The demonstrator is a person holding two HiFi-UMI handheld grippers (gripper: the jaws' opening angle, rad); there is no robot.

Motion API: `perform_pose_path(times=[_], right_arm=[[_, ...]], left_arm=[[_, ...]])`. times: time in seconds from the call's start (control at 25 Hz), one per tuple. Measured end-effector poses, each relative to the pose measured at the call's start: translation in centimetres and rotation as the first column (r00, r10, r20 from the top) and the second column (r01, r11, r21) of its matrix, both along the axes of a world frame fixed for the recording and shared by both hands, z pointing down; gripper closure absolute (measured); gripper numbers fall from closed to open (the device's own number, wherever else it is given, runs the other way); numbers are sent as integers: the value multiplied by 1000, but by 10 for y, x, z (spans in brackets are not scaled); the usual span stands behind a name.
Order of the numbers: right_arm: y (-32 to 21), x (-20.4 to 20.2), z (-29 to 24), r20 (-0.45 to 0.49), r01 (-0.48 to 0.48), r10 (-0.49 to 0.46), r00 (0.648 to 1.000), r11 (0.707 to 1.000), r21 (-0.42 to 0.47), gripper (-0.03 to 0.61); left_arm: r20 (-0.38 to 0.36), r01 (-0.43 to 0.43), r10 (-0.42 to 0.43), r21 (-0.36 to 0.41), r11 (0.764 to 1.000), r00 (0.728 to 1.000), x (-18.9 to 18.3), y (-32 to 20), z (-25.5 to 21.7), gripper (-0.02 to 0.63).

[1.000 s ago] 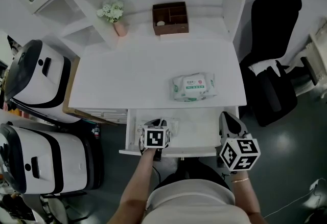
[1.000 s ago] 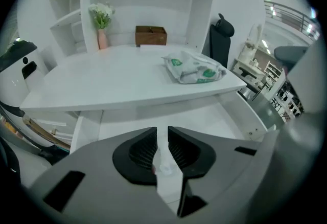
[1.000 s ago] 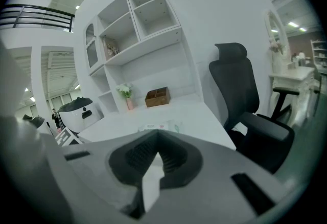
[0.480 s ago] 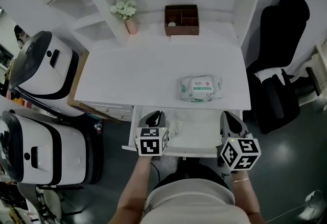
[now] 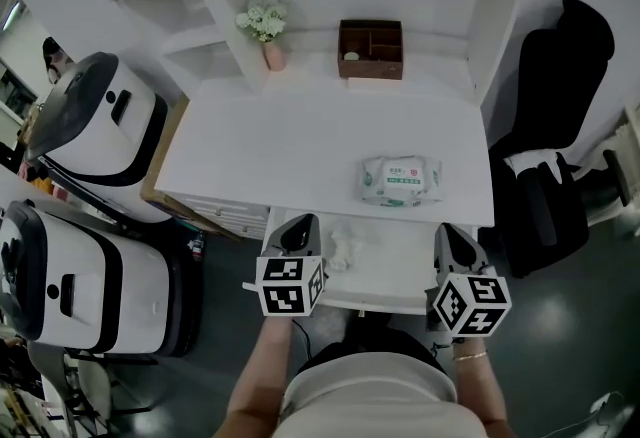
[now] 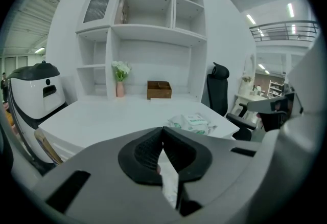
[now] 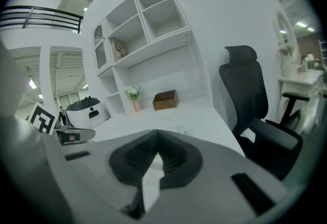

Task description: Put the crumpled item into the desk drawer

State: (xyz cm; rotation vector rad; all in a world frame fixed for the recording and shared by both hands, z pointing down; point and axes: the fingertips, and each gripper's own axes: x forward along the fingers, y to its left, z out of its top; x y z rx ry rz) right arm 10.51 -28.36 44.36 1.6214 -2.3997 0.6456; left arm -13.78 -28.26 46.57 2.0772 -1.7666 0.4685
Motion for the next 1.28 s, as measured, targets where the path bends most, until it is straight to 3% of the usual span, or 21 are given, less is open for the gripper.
perform_pose_path(times=[0.52,1.28], right_arm=[[-8,-12,-14,3,52,-53,999,997,56,577],[-20,-14,-14,-13,73,-73,997,996,55,577]], left_arm=[[-30,35,-31,145,989,999,-6,0,-44,620],[-92,82,-67,166,983,994,-15,-5,-49,620]])
